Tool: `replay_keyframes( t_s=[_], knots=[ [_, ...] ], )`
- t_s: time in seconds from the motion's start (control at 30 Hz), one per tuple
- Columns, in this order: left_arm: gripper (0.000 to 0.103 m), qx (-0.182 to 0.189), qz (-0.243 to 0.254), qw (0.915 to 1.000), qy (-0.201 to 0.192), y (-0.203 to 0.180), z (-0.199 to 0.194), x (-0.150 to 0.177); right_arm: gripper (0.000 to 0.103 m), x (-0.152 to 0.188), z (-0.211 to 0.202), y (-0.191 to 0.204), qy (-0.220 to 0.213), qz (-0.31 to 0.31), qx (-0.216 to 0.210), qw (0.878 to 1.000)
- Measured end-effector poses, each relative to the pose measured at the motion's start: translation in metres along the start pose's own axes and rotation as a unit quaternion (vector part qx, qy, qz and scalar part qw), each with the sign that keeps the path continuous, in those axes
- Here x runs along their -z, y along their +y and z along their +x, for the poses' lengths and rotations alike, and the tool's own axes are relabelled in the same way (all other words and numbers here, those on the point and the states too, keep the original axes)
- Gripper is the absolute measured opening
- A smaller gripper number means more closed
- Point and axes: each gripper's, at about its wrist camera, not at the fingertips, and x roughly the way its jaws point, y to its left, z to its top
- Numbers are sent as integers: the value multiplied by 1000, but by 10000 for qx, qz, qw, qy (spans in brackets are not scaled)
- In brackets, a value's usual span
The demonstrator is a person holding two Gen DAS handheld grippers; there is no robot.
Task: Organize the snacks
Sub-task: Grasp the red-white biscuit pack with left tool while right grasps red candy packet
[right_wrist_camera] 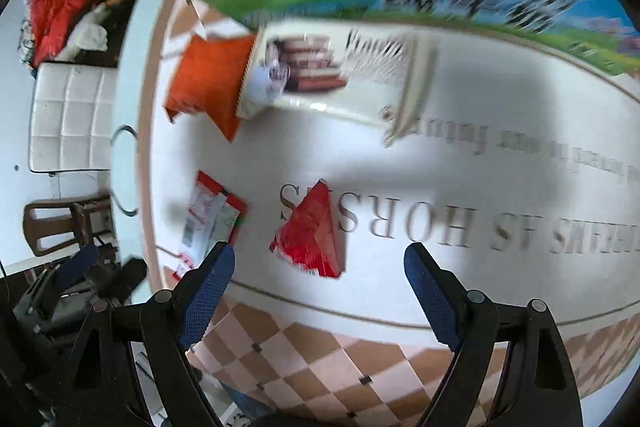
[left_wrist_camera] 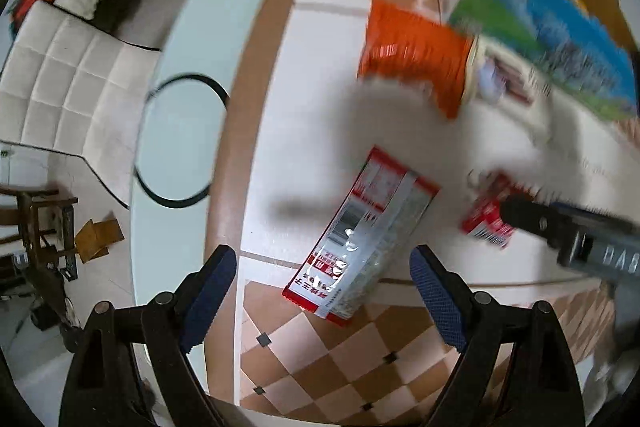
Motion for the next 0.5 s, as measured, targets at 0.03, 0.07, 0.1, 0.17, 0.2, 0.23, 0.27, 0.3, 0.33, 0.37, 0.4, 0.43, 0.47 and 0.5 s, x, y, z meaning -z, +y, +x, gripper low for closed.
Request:
replay_keyframes(
  t_s=[0.03, 0.07, 0.1, 0.17, 0.2, 0.23, 0.27, 0.3, 0.33, 0.37, 0.4, 0.43, 0.47, 0.5],
  knots=[
    [89, -47, 112, 9999, 59, -2, 7, 1, 88, -1, 8, 2, 51, 0, 11, 10000],
    [89, -71, 260, 9996, 104, -4, 15, 2, 84, -1, 15, 3, 106, -3, 31, 9999],
    [89, -112, 373, 9991, 148, -7, 21, 2, 76, -1, 23, 5, 158, -16, 73, 9998],
    [89, -181, 635, 9974, 278, -13, 32, 4, 60, 1, 34, 8, 269, -38, 113, 9996],
    [89, -204, 726, 9966, 318, -16, 35, 5, 56, 4, 34, 10, 221, -81, 184, 9996],
    [89, -226, 827, 9957, 355, -19, 41, 6, 52, 5, 34, 12, 180, -130, 210, 9995],
    [89, -225, 902, 9949, 390, -23, 45, 5, 41, 7, 35, 13, 202, -158, 214, 9994],
    [89, -223, 953, 9943, 422, -25, 47, 5, 40, 8, 35, 12, 214, -155, 217, 9994],
    [89, -234, 999, 9937, 449, -29, 51, 5, 39, 9, 34, 12, 212, -163, 253, 9993],
    [89, -237, 1043, 9931, 482, -33, 54, 4, 39, 11, 33, 10, 190, -175, 312, 9992],
    [89, -209, 1058, 9929, 500, -36, 56, 4, 39, 14, 33, 8, 182, -172, 346, 9991],
    [89, -145, 1050, 9931, 505, -40, 58, 3, 39, 16, 32, 5, 195, -154, 365, 9990],
    [88, -137, 1018, 9934, 511, -41, 58, 2, 38, 20, 32, 0, 233, -126, 370, 9990],
    [85, -102, 955, 9940, 522, -42, 59, 1, 38, 24, 31, -3, 245, -106, 374, 9989]
  ],
)
